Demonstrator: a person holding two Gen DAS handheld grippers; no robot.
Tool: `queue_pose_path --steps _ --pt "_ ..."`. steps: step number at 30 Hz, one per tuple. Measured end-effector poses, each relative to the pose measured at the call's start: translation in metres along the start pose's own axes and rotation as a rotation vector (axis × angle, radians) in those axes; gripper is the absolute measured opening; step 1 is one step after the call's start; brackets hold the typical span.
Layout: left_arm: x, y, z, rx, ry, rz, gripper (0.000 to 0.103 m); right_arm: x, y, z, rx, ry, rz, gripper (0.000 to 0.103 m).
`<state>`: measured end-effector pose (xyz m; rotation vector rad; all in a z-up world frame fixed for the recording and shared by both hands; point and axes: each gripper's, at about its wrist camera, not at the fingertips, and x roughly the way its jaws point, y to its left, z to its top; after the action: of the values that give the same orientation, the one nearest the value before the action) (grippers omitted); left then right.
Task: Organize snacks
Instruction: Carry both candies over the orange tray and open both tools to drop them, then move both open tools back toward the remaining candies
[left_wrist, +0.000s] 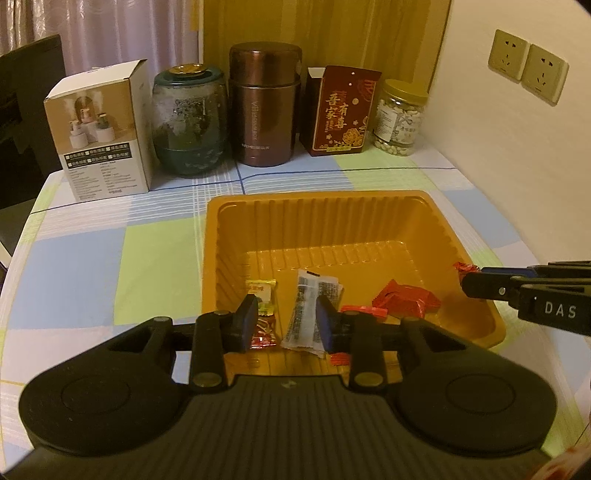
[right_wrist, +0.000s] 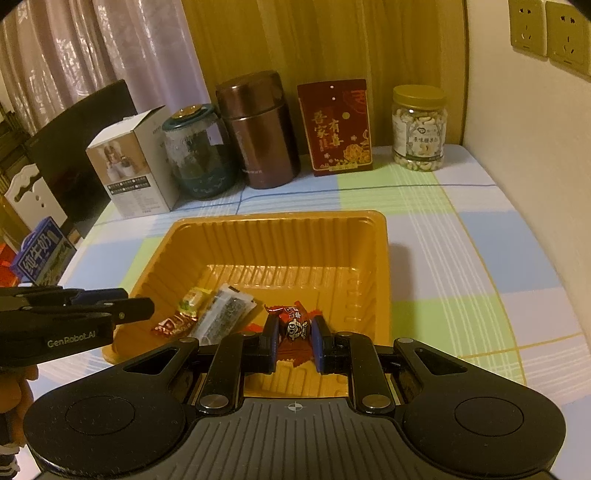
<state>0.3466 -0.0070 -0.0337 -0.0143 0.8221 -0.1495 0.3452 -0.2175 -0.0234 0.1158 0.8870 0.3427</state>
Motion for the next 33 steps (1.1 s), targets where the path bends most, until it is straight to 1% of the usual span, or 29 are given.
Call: queue_pose_path --steps 5,8,10,12,13,18,23,30,33 --pt "-0.003 0.002 -0.004 0.005 -0.002 0.007 0.03 0.001 0.002 0.002 0.003 -0.003 0.001 0.019" --pt "-0.003 0.002 -0.006 0.001 -0.002 0.004 0.03 0.002 0.002 0.003 0.014 -0.029 0.016 0.02" --pt "-0.005 0.002 -0.009 0.0 -0.003 0.004 0.03 0.003 -0.001 0.004 0.036 -0.033 0.026 0.026" --pt "-0.007 0.003 -0.012 -0.001 -0.004 0.002 0.03 0.0 -0.004 0.003 0.054 -0.052 0.023 0.05" --pt "-0.008 0.003 -0.013 -0.002 -0.004 0.001 0.03 -0.001 -0.005 0.003 0.063 -0.061 0.018 0.054" --pt "-0.02 0.001 -0.023 -0.012 -0.007 -0.004 0.031 -0.011 -0.015 -0.006 0.1 -0.047 -0.011 0.055" --pt "-0.039 -0.004 -0.035 -0.036 -0.005 -0.013 0.032 -0.029 -0.019 -0.024 0.13 -0.019 -0.038 0.055" --pt "-0.076 -0.013 -0.054 -0.058 -0.012 -0.012 0.035 -0.067 -0.008 -0.046 0.131 -0.013 -0.053 0.055" --pt "-0.095 -0.016 -0.064 -0.075 -0.02 -0.02 0.037 -0.086 -0.002 -0.054 0.153 -0.018 -0.042 0.055"
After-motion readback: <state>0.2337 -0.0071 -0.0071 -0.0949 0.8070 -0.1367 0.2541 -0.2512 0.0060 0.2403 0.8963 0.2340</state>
